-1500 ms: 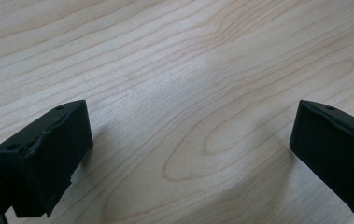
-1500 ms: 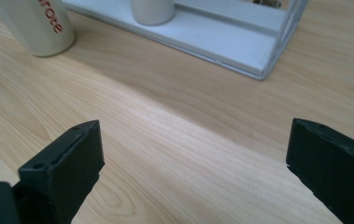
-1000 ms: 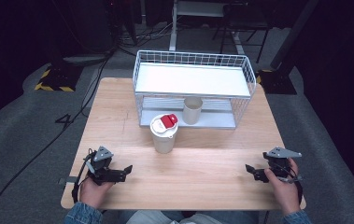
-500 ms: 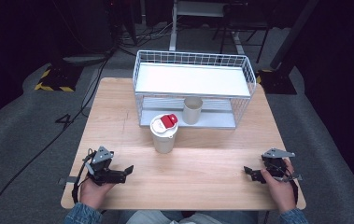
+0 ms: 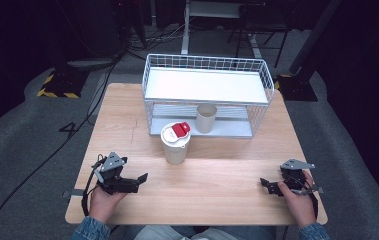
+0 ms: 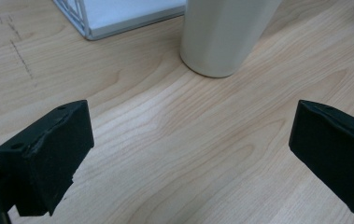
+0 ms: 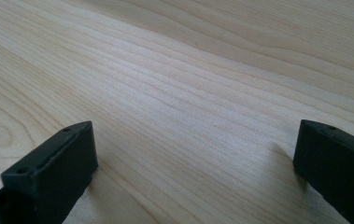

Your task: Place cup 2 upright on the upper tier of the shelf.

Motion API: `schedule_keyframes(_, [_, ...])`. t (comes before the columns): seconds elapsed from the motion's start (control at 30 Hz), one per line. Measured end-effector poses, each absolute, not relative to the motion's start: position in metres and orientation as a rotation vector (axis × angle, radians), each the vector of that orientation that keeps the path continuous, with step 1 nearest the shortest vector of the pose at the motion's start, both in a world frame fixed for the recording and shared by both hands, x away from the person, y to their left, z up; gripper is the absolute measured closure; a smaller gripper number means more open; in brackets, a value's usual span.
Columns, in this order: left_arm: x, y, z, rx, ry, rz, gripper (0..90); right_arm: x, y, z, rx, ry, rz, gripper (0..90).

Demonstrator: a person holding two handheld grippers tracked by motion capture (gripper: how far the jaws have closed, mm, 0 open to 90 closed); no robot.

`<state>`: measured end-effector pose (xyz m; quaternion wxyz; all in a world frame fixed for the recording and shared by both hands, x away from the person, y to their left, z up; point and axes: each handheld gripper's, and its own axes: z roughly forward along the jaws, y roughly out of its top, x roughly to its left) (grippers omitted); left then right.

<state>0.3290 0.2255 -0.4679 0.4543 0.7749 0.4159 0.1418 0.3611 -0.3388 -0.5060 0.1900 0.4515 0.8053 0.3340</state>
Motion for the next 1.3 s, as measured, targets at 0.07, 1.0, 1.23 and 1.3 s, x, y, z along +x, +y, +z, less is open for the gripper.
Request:
schedule_keyframes(0.07, [0.331,0.224,-0.465,1.903,1.010,0.343,0.3,0.361,-0.339,-0.506,1.269,2.263,0.939,0.0])
schedule_keyframes(1.0, [0.375,0.163,-0.458,1.824,0.834,0.322,0.3,0.361,-0.339,-0.506,1.267,2.265,0.938,0.0])
schedule_keyframes(1.23, [0.386,0.151,-0.467,1.807,0.827,0.321,0.3,0.362,-0.338,-0.506,1.269,2.263,0.940,0.0])
schedule_keyframes(1.3, [0.387,0.149,-0.468,1.806,0.818,0.323,0.3,0.362,-0.338,-0.506,1.269,2.263,0.941,0.0])
